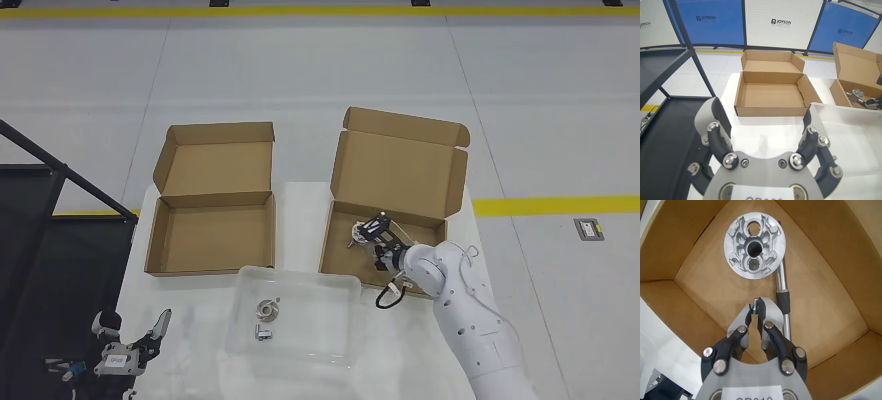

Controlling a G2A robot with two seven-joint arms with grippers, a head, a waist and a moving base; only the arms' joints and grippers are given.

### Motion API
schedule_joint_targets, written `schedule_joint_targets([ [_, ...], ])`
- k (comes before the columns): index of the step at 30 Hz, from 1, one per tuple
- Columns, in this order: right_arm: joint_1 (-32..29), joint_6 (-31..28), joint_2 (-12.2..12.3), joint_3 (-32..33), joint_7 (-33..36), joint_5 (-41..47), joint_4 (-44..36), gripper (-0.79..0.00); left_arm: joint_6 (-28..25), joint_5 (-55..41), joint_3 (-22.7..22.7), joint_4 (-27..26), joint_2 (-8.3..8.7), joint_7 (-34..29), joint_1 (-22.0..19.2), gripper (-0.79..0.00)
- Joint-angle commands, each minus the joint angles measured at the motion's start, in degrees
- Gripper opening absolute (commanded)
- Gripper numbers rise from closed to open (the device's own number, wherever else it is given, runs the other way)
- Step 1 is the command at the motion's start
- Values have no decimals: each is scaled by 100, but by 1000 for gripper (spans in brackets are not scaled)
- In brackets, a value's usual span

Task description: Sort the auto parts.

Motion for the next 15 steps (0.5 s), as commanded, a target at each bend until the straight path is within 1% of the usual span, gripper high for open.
schedule_joint_targets([
  [1,-10,-5,14,3,-18,17,11,-646,0,0,0,0,0,0,0,0],
  [3,-25,-23,29,9,-46,47,11,-650,0,0,0,0,0,0,0,0],
  [6,-50,-55,55,22,-60,84,-20,-634,0,0,0,0,0,0,0,0],
  [8,-81,-68,74,32,-76,101,-79,-610,0,0,0,0,0,0,0,0],
  [10,-117,-66,94,45,-78,104,-164,-606,0,0,0,0,0,0,0,0],
  [13,-237,-83,129,81,-132,126,-398,-594,0,0,0,0,0,0,0,0],
  [15,-380,-134,161,122,-185,134,-695,-591,0,0,0,0,0,0,0,0],
])
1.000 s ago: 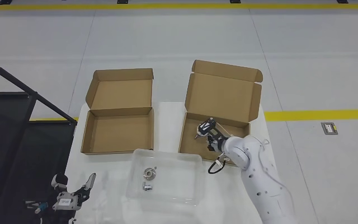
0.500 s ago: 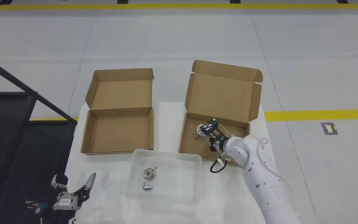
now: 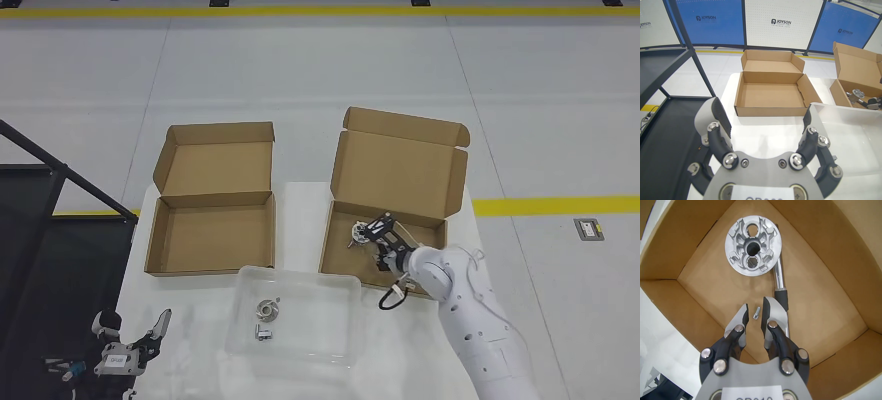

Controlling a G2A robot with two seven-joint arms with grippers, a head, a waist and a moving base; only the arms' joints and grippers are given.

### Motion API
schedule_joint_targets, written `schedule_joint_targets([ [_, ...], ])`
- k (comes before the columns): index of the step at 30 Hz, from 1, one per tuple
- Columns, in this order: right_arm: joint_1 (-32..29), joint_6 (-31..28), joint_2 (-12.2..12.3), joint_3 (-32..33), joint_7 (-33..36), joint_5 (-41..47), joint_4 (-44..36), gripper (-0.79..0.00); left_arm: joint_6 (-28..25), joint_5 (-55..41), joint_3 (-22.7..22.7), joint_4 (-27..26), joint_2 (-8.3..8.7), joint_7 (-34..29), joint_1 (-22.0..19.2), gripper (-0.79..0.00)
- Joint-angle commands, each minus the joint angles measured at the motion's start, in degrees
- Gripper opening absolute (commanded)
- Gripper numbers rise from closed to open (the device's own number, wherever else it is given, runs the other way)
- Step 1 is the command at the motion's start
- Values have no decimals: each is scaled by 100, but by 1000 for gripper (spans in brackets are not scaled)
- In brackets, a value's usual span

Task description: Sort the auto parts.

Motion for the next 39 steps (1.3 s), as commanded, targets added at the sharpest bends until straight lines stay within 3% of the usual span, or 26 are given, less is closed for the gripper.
schedule_joint_targets([
  [1,-165,-43,33,59,-53,24,-331,-588,0,0,0,0,0,0,0,0],
  [8,-1129,-455,182,279,-86,109,-2216,-554,0,0,0,0,0,0,0,0],
  [12,-1656,-1072,261,276,-214,232,-3292,-529,0,0,0,0,0,0,0,0],
  [21,-2007,-1925,348,-405,-104,81,-4638,-511,0,0,0,0,0,0,0,0],
  [25,-1964,-2100,368,-734,-29,-37,-4905,-400,0,0,0,0,0,0,0,0],
  [26,-1948,-2167,374,-820,28,-60,-4937,-52,0,0,0,0,0,0,0,0],
  [27,-1948,-2167,374,-820,28,-60,-4937,0,0,0,0,0,0,0,0,0],
  [39,-1948,-2167,374,-820,28,-60,-4937,0,0,0,0,0,0,0,0,0],
])
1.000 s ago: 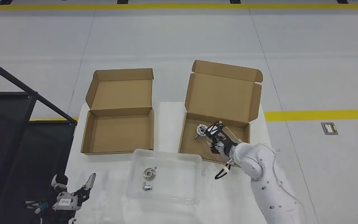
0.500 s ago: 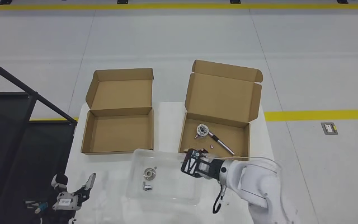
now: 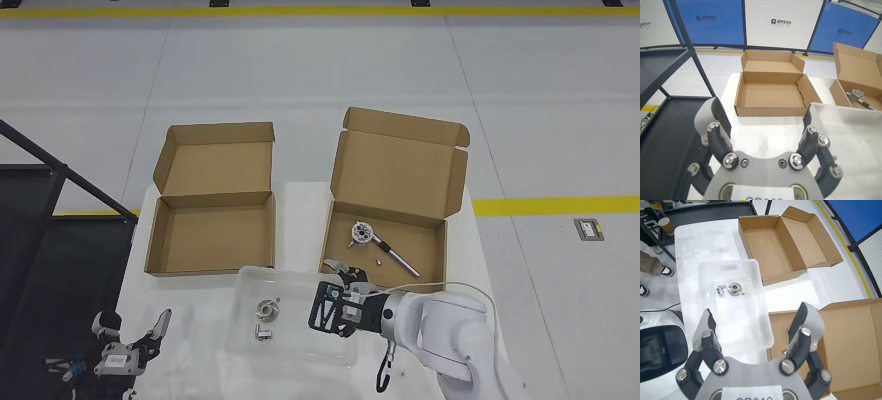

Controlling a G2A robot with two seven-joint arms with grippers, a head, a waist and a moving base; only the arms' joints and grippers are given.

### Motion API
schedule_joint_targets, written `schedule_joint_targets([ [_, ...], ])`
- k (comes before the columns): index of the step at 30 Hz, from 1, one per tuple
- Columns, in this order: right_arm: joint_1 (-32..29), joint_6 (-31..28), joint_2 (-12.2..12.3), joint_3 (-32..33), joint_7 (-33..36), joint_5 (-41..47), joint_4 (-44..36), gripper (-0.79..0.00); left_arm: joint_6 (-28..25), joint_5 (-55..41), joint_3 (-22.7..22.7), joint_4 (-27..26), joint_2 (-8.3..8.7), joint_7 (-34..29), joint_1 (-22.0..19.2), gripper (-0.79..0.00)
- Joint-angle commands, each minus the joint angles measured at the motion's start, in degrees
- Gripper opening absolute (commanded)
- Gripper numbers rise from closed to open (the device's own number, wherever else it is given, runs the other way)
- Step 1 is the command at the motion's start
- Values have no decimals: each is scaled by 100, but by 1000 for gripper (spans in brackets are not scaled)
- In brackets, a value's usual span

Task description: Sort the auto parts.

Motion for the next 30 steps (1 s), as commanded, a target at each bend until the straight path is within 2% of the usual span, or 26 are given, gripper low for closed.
schedule_joint_targets([
  [1,0,0,0,0,0,0,0,0,0,0,0,0,0,0,0,0],
  [11,0,0,0,0,0,0,0,0,-20,17,1,-10,2,-5,-9,0],
  [17,-194,-454,78,-224,-229,-382,-179,0,-590,750,-134,-104,67,92,-134,0],
  [22,-269,-946,162,-331,-416,-528,-356,0,-1345,1633,-458,-212,182,49,-296,0],
  [26,-245,-946,279,-625,-404,-557,-540,0,-2056,2408,-782,-253,303,194,-498,0],
  [30,-201,-946,441,-839,-131,-503,-553,0,-3014,3448,-985,-433,472,434,-821,0],
])
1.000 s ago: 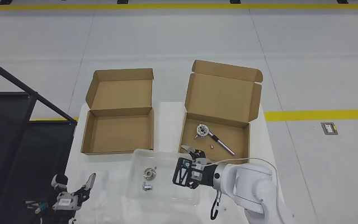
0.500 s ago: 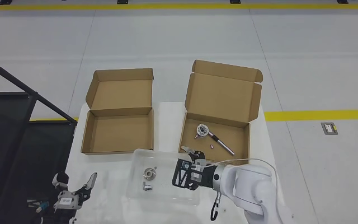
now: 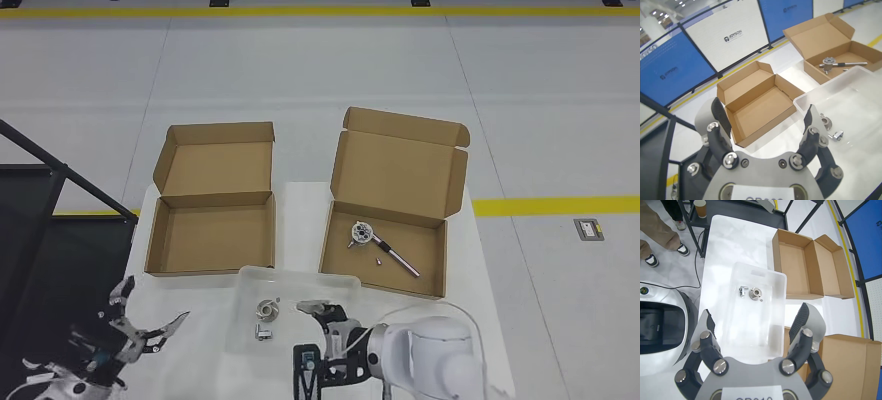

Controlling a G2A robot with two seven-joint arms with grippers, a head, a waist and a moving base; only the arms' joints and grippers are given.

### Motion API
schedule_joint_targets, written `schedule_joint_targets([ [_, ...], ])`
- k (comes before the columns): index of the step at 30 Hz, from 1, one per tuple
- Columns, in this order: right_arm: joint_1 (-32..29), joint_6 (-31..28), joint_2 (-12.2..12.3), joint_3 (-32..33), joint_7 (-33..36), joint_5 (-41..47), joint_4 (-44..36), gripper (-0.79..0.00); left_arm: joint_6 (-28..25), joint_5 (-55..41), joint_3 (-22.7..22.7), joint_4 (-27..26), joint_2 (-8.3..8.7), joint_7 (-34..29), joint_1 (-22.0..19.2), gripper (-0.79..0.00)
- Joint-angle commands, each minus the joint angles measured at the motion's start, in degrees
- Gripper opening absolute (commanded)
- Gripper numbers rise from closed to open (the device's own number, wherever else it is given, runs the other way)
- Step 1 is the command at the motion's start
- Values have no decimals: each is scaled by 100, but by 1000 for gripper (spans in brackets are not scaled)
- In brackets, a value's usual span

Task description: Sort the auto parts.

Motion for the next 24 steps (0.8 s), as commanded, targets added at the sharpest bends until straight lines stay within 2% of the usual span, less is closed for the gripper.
schedule_joint_targets([
  [1,42,0,61,-82,182,122,20,0,-423,686,-25,-112,85,209,-155,0],
  [6,214,0,221,-259,296,347,101,0,-1174,1696,119,-230,273,591,-616,0],
  [11,195,0,397,-405,296,384,34,0,-1768,2464,554,-340,438,674,-1185,0],
  [13,131,12,463,-399,308,365,-64,0,-1948,2690,779,-277,489,565,-1463,0],
  [17,-67,457,560,-409,752,373,-340,0,-2233,3224,1225,-177,587,300,-1958,0],
  [24,-67,457,560,-409,752,373,-340,0,-2233,3224,1225,-177,587,300,-1958,0],
])
